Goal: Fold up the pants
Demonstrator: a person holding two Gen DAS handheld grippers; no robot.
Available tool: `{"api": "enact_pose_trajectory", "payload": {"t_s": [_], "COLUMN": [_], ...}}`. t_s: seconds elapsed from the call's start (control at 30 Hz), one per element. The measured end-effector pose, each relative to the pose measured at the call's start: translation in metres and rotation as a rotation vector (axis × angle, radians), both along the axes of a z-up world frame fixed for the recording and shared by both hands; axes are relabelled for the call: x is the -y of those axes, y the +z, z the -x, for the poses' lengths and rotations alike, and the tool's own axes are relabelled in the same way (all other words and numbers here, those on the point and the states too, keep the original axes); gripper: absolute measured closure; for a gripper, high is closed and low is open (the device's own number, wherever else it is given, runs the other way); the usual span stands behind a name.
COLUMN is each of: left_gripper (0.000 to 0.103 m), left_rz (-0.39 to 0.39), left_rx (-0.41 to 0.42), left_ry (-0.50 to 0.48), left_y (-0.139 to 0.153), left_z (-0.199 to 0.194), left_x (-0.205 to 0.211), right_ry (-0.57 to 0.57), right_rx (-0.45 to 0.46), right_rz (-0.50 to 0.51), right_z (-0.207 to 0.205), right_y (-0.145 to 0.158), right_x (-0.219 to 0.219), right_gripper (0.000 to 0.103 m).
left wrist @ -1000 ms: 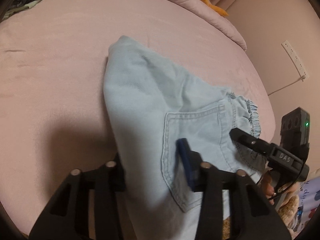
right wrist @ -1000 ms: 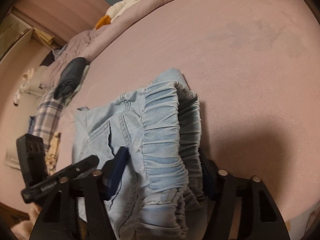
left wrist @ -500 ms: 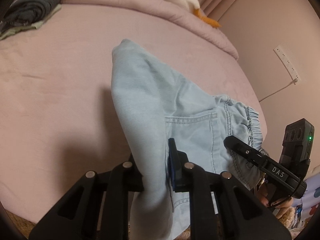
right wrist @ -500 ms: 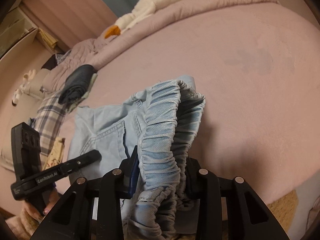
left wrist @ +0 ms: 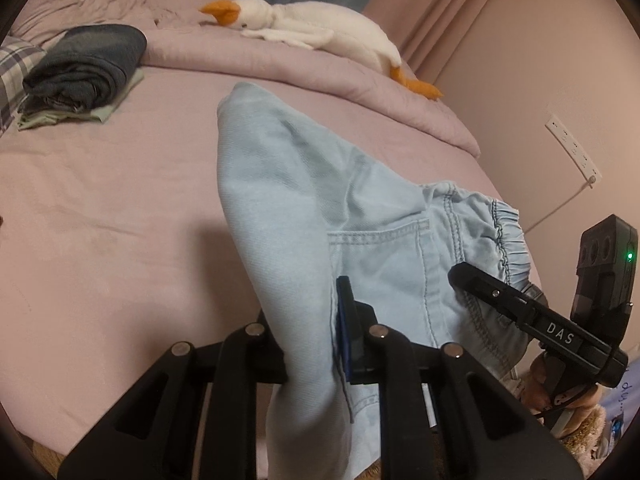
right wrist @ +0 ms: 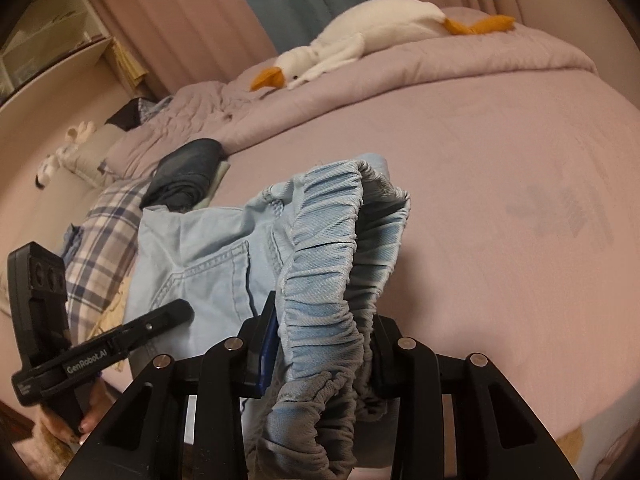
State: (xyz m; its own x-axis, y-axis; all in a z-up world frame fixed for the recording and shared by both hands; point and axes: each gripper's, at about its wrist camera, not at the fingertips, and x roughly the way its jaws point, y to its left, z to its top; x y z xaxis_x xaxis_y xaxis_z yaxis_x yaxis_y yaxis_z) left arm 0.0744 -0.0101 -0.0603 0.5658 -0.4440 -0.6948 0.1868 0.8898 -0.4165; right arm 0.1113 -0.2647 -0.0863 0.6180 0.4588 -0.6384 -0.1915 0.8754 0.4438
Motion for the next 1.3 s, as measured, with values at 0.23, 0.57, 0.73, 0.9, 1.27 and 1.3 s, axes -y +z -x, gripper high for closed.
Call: {"api": "enact_pose_trajectory", "payload": {"t_s": [0.23, 0.57, 0.73, 0.9, 1.27, 1.3], "left_gripper": [0.086, 0.086, 0.083, 0.073, 0.040, 0.033], "left_rz": [-0.043, -0.071, -0.097, -0.110, -0.145, -0.139], "left_rx": [0.012, -0.090, -0.155, -0.195, -0.209, -0.195], "left_ry": [0.021, 0.035, 0.042, 0.057, 0.073, 0.077], "left_y": [-0.012, -0.065, -0.091, -0.101, -0.086, -0.082], "left_z": [-0.044, -0.101, -0.115, -0.117, -0.084, -0.079], "left_x": [-0.006, -0.008, -0.009, -0.010, -0.016, -0.018], "right_ry": [-0.001, -0.022, -0.021, -0.030, -0.074, -0.081], "right_rx": [-0.014, -0.146, -0.214, -0.239, -0.248, -0.236], "right_rz": [0.016, 0.046, 0.080, 0.081, 0.127, 0.140], "right_z": [-0.033, -0.087, -0.100, -0.101, -0.097, -0.092], "right_y": [-0.004, -0.047, -0.069, -0.077, -0.072, -0.068], "right_x": [-0.012, -0.030, -0.037, -0.035, -0.024, -0.023], "right_gripper": [0.065, 0.065, 0.065, 0.061, 0.043, 0.041]}}
